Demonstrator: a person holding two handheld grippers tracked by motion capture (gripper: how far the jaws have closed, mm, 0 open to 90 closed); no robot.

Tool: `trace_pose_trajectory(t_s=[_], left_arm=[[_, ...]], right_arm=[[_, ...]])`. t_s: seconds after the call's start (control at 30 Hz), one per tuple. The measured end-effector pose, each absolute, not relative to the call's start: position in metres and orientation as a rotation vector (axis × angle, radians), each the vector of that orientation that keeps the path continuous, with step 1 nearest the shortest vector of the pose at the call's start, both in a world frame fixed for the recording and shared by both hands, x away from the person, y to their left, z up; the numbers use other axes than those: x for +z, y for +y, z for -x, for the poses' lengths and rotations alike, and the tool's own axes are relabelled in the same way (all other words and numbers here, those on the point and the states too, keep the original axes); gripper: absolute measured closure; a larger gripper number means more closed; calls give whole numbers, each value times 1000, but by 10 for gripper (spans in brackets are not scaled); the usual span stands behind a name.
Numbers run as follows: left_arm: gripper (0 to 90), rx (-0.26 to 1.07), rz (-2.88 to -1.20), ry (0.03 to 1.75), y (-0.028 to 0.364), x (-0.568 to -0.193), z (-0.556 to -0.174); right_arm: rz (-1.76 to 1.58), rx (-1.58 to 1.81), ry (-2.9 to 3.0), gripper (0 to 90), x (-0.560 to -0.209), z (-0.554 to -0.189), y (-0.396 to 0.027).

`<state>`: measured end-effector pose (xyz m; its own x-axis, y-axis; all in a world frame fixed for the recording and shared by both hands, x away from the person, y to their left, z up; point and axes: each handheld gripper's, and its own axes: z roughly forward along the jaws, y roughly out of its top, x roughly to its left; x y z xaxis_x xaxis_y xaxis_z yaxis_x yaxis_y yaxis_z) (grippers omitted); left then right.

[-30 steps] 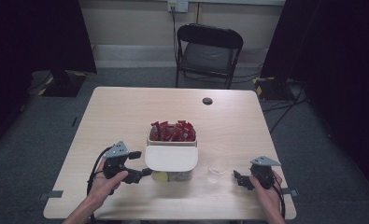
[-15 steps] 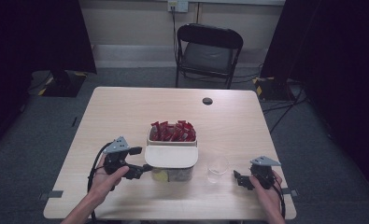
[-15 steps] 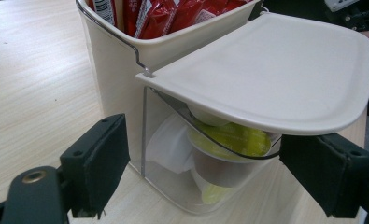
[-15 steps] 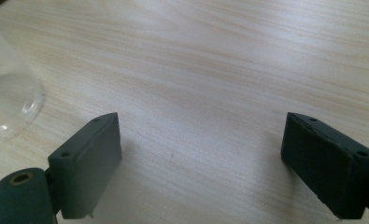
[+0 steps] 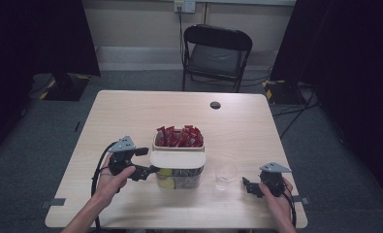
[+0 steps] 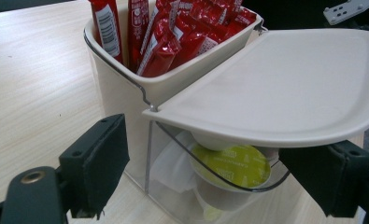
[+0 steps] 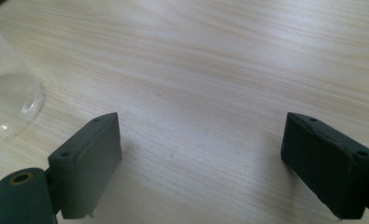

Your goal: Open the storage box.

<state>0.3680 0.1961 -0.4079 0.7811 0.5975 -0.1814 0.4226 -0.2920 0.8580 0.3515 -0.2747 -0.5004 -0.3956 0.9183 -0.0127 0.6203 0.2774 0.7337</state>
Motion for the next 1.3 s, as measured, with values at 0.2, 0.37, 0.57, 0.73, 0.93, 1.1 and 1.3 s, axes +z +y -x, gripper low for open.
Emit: trace_pose_trajectory(t_s=[0.2,0.37,0.57,0.73,0.93,1.1,1.3], left_arm=[[156,198,-1904,780,196,-402,-373],[156,197,-1909,785,196,-398,-376],[154,185,-1913,782,193,-394,-379],[152,168,-1902,784,193,-395,-384],[153,183,-1901,783,193,-390,-386],[153,167,-1895,783,193,-389,-389],[152,153,-1882,786,194,-388,-394]], right_arm=[[-1385,914,2115,118,-500,-352,-275],[-1384,914,2115,118,-500,-352,-275],[-1384,914,2115,118,-500,-352,-275],[-1384,914,2115,118,-500,-352,-275],[-1384,914,2115,118,-500,-352,-275],[-1384,913,2116,118,-500,-352,-275],[-1384,914,2115,118,-500,-352,-275]])
